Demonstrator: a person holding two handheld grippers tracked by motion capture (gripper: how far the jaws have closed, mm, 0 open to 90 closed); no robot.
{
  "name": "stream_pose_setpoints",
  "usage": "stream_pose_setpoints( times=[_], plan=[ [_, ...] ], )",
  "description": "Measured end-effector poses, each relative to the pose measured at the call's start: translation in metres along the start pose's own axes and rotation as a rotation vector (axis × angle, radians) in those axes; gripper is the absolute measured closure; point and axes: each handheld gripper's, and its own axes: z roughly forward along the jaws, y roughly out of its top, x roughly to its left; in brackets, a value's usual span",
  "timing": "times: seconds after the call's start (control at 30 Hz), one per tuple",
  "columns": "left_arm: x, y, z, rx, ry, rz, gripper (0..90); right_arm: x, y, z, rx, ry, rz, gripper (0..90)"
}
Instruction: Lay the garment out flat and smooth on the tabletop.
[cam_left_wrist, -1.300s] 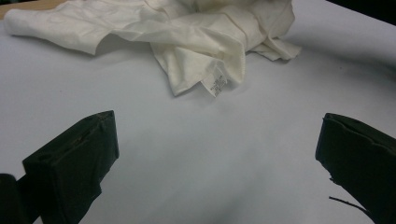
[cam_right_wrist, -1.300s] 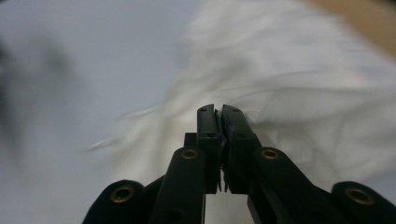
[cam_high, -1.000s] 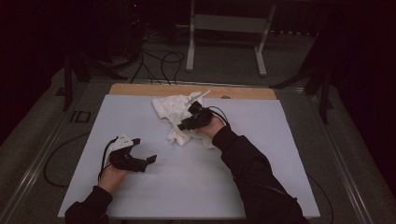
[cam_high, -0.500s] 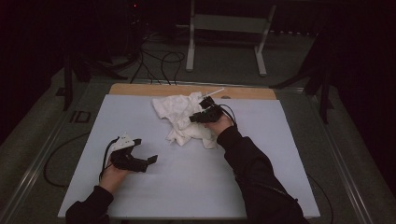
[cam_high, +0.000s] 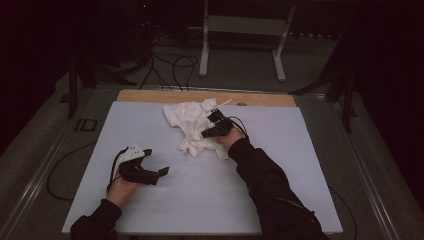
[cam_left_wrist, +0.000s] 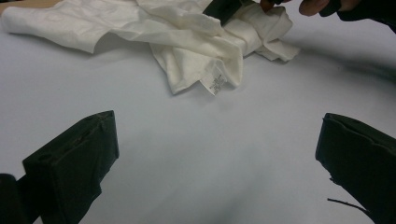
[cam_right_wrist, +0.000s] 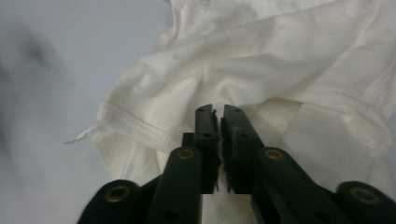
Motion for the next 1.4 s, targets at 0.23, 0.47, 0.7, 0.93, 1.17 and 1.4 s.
stream_pose_setpoints(
  times=[0.23,0.47,0.7,0.93,1.17,1.4],
  plan=[
    [0.000,0.001,-0.001,-0.001,0.002,0.003,0.2,0.003,0.010,-0.029,-0.077,-0.037,-0.041,87.1],
    [0.001,0.000,-0.002,-0.008,0.010,0.000,0.1,-0.013,0.013,-0.072,-0.132,-0.112,-0.037,87.8],
    [0.000,0.000,-0.001,-0.006,0.009,0.001,0.2,-0.055,-0.004,-0.112,-0.155,-0.229,0.042,88.1],
    [0.001,0.001,-0.001,-0.006,0.010,0.004,0.2,-0.096,-0.032,-0.145,-0.159,-0.336,0.130,88.1],
    [0.000,0.001,0.000,-0.007,0.011,0.007,0.1,-0.140,-0.080,-0.172,-0.104,-0.459,0.254,88.0],
    [-0.001,0.002,0.001,-0.003,0.009,0.006,0.1,-0.157,-0.106,-0.171,-0.089,-0.499,0.333,87.8]
  ],
)
